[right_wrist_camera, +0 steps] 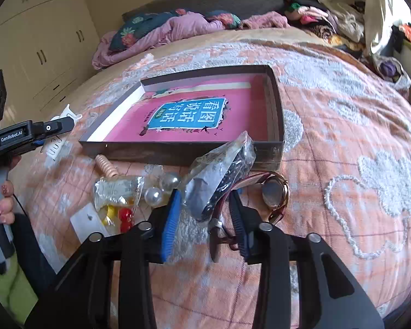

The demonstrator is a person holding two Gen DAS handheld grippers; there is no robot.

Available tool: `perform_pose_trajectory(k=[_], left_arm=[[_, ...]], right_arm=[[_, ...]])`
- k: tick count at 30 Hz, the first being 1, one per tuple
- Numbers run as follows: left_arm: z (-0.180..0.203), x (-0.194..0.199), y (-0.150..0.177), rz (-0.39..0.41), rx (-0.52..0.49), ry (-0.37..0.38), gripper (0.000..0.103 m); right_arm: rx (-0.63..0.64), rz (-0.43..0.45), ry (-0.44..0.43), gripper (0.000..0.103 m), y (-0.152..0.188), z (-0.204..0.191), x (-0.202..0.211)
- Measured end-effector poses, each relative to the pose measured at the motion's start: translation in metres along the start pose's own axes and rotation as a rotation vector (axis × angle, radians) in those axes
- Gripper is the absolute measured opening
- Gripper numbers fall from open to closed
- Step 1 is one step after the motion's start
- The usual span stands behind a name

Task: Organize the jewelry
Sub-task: 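Grasp the white claw clip with the left tool while the right tool grasps a plastic bag, then carry the white claw clip into the box with the left tool while the right tool carries the bag in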

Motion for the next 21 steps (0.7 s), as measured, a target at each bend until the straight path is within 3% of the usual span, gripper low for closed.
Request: perform_pose_trajectory(k=[3,10,11,13,21], left_arm=[[0.007,-0.004,-0.004,-0.001,-0.005,0.012,0.038],[0.012,-0.011,-0.01,-0.007,0.0,0.029,0.038],[0.012,-0.012,-0.01,-0.008,0.0,0.029,0.038],[0.013,-0.012,-0.011,-0.006,-0.002,0.029,0.038],[0.012,-0.015,-0.02,0.007,-0.003,0.024,0.038]], right_arm=[[-0.042,-0.017,-0.01,0.05,-0.001,0.005,-0.007],[-0.071,-0.001,0.009,0.052,-0.003,0.012,0.0],[-0.069,0.001,0.001,0.05,-0.003,0.011,0.002],[-0.031,0.001,0.019,0.031,-0.003,0.006,0.004],[0.032,0.05,-0.016,0.026,-0.004,-0.004,0.024]])
Point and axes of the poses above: each gripper's, at about its wrist camera, not at the fingertips, and x roughly against the way its jaws point, z to its right, y to its underside, the point moved 3 cm from there along -x, roughly the way its jaws point, and after that the axes turned 1 degree about x, right-handed, at the moved point
